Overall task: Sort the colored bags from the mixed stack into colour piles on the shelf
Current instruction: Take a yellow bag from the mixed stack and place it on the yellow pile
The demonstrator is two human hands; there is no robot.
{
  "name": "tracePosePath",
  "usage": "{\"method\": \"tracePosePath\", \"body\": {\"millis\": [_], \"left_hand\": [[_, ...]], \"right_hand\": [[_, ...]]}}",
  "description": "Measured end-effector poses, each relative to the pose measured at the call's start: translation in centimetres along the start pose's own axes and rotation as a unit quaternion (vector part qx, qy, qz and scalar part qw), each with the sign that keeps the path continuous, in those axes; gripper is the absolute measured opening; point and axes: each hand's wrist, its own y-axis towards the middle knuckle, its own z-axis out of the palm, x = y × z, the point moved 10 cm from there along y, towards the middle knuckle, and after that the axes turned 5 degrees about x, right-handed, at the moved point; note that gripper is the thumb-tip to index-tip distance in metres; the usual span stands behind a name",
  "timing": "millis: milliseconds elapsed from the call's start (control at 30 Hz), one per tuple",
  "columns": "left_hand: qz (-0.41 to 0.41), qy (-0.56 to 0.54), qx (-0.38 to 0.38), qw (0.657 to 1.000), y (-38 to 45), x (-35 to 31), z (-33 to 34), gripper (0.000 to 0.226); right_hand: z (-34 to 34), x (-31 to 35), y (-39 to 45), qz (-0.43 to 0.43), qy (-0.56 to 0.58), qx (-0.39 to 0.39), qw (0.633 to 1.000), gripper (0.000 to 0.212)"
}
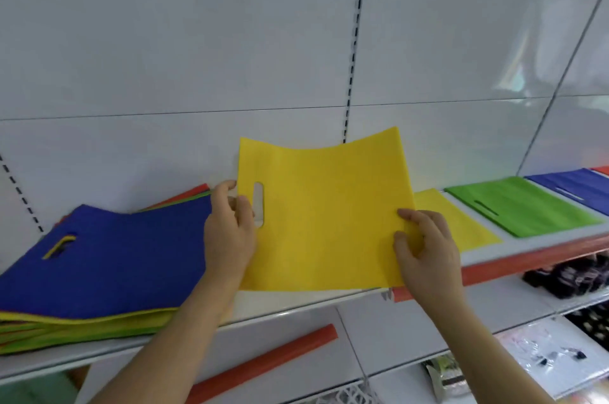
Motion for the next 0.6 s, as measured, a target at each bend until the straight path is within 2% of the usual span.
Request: {"method": "tracePosePath", "body": {"millis": [67, 200, 300, 467, 600], "left_hand": [[0.004, -0.006, 0.011, 1.0, -1.4, -1.8, 3.9, 0.027], [0.018, 0.002, 0.055, 0.998, -4.2, -5.2, 12.2, 0.012], [0.008, 0.002, 0.101, 0.995, -6.0, -6.7, 18.1, 0.012], [-0.005, 0.024, 0.18, 0.983, -7.0, -7.1, 25.9, 0.025], [-0.013, 0.065, 0.236, 0.969, -6.6, -5.7, 30.2, 0.043]], "right_hand": [[-3.9, -3.0, 0.4, -0.004, -0.018, -0.007, 1.0, 0.035], [-11.0, -9.9, 1.2, 0.016, -0.04, -0.023, 0.999, 0.037], [-14.5, -14.6, 1.4, 0.044, -0.062, -0.017, 0.997, 0.037], [-15.8, -20.1, 3.1, 0.074, -0.101, 0.001, 0.992, 0.037], [-13.2, -22.5, 5.4, 0.065, -0.129, 0.053, 0.988, 0.05]]}}
